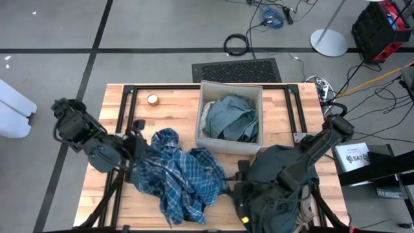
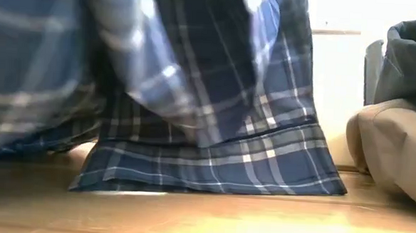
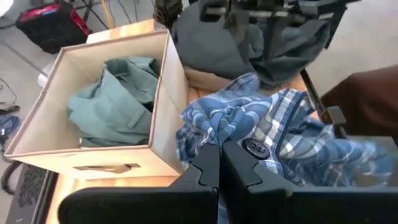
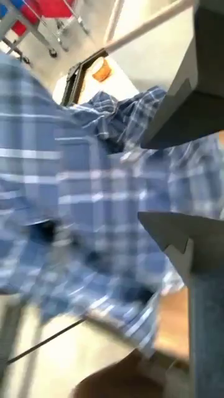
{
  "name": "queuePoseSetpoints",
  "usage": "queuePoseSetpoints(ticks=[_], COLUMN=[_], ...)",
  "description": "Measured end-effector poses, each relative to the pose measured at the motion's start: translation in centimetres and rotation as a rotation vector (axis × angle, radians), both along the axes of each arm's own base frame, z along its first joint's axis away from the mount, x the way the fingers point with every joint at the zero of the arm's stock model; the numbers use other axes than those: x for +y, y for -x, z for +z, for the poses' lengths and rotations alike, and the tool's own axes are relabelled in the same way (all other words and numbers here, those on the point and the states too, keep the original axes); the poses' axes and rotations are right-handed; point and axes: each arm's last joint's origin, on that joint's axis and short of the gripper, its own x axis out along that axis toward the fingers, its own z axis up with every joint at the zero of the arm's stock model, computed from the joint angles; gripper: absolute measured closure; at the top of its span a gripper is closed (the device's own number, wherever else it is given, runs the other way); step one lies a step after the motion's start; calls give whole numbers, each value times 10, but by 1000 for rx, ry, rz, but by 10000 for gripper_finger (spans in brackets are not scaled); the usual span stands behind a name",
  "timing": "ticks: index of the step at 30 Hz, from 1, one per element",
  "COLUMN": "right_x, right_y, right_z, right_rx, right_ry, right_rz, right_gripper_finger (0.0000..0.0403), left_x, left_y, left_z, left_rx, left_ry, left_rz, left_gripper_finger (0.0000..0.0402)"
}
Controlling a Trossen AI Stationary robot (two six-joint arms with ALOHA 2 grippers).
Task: Sort clothes
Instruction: Put the blue plaid shirt into the laundry organizer
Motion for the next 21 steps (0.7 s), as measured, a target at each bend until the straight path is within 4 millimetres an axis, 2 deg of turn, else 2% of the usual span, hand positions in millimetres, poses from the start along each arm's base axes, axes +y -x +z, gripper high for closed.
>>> queuePoseSetpoints(ticks=[3,9,12,14,18,21], right_x=[4,-1,-10,-14,-16,-16], right_y=[2,-16,-24,-28,-29,-29], right_z=[13,35,34,30,23,22], right_rx=[-72,-256,-255,-230,-169,-156], right_ry=[-37,1,-22,-45,-76,-114], right_rz=[30,79,59,64,94,115], right_gripper_finger=[214,176,166,163,163,163], left_x=[-3,-25,-33,-42,-69,-75], left_y=[-3,-27,-38,-47,-65,-72], left_z=[1,-8,-14,-22,-49,-65], left_rx=[-28,-43,-18,44,228,298], left_ry=[30,39,64,113,168,88], left_rz=[-8,-79,-115,-198,-354,-303], left_gripper_finger=[400,400,400,400,400,400])
